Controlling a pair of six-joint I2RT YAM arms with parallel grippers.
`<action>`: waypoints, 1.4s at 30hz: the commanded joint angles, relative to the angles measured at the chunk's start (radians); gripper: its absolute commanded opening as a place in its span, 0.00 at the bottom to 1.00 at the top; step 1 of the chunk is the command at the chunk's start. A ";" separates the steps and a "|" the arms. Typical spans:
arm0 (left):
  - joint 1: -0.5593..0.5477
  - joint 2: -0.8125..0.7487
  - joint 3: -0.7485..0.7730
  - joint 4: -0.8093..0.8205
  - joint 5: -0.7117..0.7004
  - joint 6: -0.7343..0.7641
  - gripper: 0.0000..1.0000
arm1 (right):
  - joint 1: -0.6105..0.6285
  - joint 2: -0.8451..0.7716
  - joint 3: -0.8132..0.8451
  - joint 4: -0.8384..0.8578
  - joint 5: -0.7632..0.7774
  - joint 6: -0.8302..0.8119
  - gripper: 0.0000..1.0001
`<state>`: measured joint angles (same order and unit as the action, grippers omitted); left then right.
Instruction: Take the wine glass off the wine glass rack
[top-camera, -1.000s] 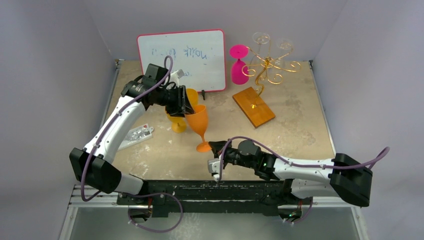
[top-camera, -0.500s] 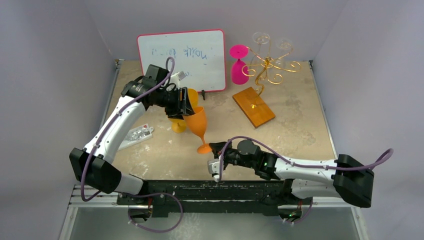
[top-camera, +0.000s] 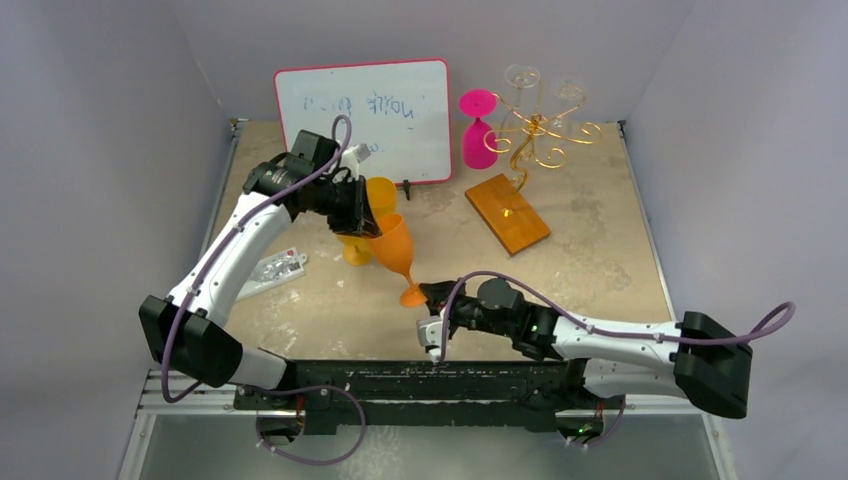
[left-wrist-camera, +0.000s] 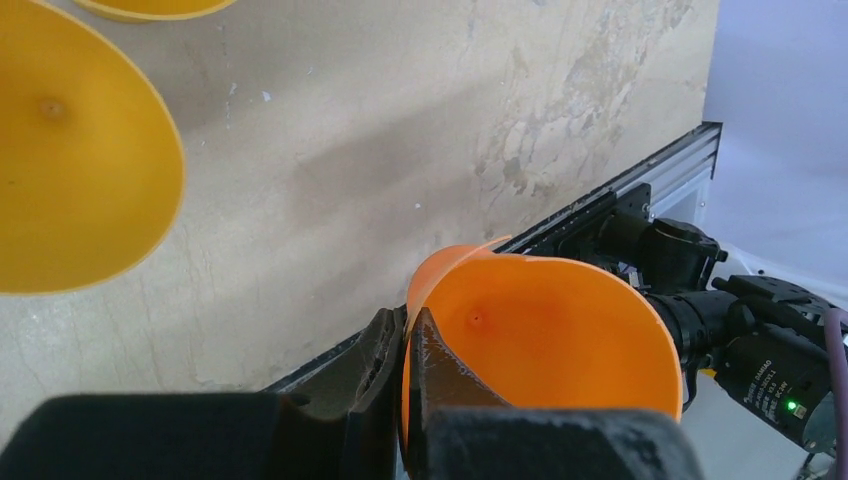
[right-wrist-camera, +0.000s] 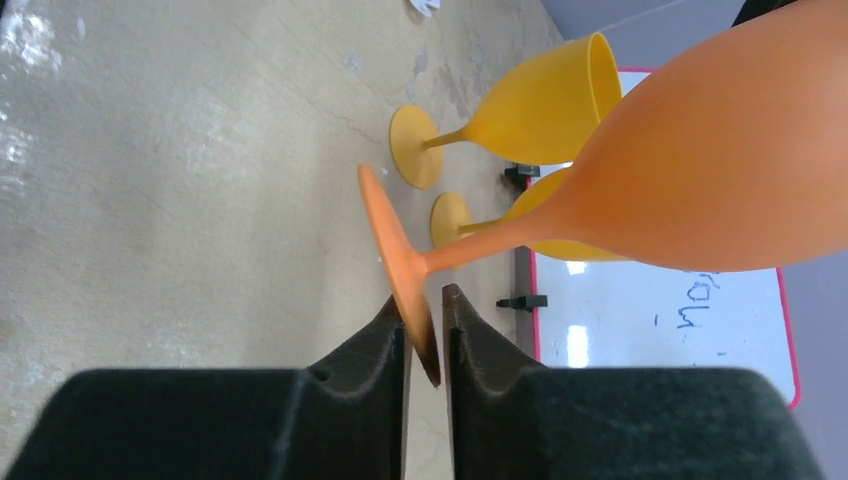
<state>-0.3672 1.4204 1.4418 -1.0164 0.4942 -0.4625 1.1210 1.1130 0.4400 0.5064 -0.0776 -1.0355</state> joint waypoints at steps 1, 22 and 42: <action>-0.043 -0.040 0.015 0.045 0.067 0.005 0.00 | 0.004 -0.065 0.012 0.093 -0.021 0.042 0.24; -0.100 -0.056 0.091 0.066 -0.206 -0.044 0.00 | 0.004 -0.263 -0.088 0.082 -0.117 0.195 0.48; -0.263 -0.406 -0.361 0.254 -0.873 -0.174 0.00 | 0.005 -0.513 -0.267 0.422 0.276 0.713 0.51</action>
<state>-0.6254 1.1629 1.1805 -0.8986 -0.1112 -0.5819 1.1240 0.6201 0.1829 0.7395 -0.0097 -0.5594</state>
